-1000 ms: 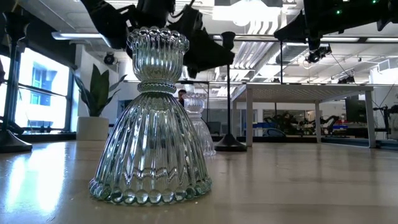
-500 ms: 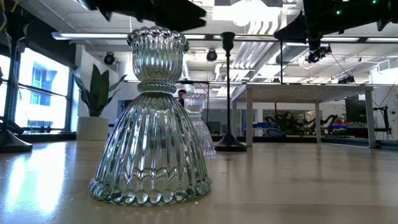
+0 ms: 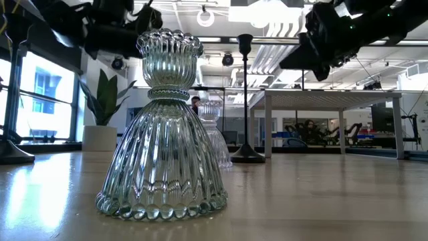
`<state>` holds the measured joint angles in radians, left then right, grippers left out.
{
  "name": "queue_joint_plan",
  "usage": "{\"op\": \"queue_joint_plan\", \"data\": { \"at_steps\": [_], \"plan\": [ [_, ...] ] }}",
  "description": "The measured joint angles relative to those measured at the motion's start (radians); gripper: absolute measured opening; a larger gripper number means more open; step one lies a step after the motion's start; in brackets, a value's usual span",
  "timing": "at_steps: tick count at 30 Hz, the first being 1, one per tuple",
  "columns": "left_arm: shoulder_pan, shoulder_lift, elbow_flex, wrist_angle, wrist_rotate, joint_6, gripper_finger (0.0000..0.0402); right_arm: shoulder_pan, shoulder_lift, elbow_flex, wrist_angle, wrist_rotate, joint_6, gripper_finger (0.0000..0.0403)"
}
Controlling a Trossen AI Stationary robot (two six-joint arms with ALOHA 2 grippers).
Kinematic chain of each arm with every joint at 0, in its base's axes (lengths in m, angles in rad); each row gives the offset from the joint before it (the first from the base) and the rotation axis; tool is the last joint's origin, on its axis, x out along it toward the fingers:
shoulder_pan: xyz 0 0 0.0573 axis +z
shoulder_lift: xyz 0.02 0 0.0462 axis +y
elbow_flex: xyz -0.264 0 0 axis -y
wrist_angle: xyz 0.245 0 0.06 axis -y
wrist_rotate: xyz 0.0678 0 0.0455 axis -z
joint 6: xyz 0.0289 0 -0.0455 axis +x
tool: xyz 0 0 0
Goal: Pick & Place candle stick holders
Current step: Put the top black candle holder on the shelf aligned with the other black candle holder
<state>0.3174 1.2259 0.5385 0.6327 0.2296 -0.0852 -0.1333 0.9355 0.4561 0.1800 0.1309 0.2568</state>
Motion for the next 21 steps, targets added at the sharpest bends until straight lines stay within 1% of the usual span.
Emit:
{"op": "queue_joint_plan", "data": {
  "at_steps": [3,6,10,13,15,17,19,21],
  "plan": [
    [0.003,0.0,-0.01,0.017,0.004,0.003,0.0014,0.066,0.031,0.0,0.045,0.072,0.008,0.0031],
    [0.003,0.0,-0.01,0.016,0.005,0.016,0.0014,0.116,0.057,0.0,0.102,0.135,0.016,0.0079],
    [0.003,0.0,-0.01,0.015,0.005,0.028,0.0014,0.153,0.125,0.001,0.238,0.15,0.016,0.0151],
    [0.003,0.0,-0.01,0.013,0.005,0.041,0.0014,0.173,0.207,0.001,0.327,0.151,0.028,0.0192],
    [0.003,0.0,-0.01,0.008,0.005,0.052,0.0014,0.187,0.257,0.001,0.375,0.154,0.027,0.021],
    [0.003,0.0,-0.01,0.001,0.005,0.054,0.0014,0.202,0.3,0.001,0.419,0.187,0.009,0.0221],
    [0.003,0.0,-0.01,0.0,0.005,0.054,0.0014,0.211,0.33,0.001,0.451,0.24,-0.003,0.0226],
    [0.003,0.0,-0.01,0.0,0.005,0.054,0.0014,0.214,0.352,0.001,0.489,0.27,-0.017,0.0226]
  ]
}}
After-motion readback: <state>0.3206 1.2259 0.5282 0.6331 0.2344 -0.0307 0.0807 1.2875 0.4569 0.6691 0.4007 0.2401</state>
